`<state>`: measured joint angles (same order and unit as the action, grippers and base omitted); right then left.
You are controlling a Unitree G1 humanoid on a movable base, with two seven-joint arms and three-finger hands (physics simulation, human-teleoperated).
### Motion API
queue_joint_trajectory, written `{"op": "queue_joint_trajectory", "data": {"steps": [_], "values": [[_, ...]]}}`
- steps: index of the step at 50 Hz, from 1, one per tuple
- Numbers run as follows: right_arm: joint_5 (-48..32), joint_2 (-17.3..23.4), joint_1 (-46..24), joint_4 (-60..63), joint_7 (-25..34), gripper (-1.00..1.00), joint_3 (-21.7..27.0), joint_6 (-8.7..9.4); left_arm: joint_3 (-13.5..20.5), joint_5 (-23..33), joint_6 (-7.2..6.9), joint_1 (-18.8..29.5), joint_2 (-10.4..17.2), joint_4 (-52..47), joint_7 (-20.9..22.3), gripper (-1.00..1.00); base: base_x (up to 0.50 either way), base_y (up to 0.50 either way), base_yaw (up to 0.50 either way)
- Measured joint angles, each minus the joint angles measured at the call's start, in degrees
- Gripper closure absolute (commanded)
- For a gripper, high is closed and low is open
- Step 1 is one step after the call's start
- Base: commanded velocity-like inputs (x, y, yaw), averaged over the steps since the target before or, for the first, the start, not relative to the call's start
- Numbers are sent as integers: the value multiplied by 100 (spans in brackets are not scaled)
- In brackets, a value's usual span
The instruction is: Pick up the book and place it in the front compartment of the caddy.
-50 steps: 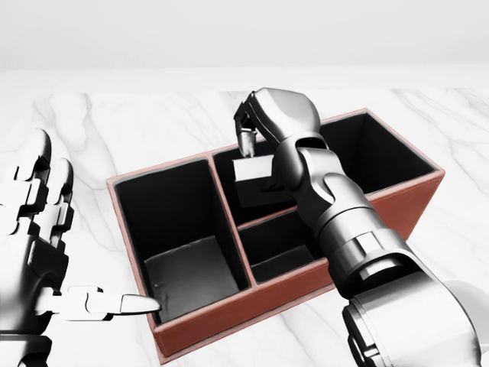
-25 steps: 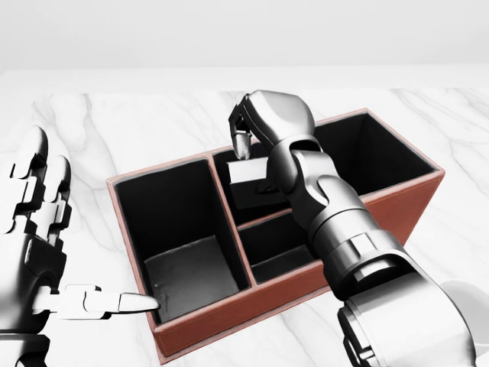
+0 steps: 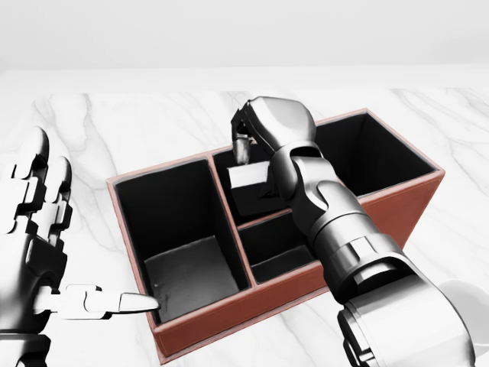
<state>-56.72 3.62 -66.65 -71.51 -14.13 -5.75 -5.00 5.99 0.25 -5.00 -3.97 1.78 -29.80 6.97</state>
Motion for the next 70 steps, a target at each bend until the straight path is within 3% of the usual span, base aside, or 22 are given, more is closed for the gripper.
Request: {"op": "queue_joint_trajectory", "data": {"steps": [39,48,57,63,70], "values": [[-31,49,12,244,-67,-100,126,0,-20,21,0,-5,-2,33,1,-100,0,0,0],[347,123,135,789,229,-100,252,0,10,0,0,5,5,-23,4,-100,0,0,0],[916,194,577,2304,929,-100,399,4,21,-7,0,-2,5,-79,6,-100,0,0,0],[1199,194,959,3600,1456,-100,451,237,22,-8,0,-10,2,-98,8,-100,0,0,0],[1515,112,1496,5341,2096,-100,486,875,40,-25,0,-5,2,-143,9,-100,0,0,0]]}}
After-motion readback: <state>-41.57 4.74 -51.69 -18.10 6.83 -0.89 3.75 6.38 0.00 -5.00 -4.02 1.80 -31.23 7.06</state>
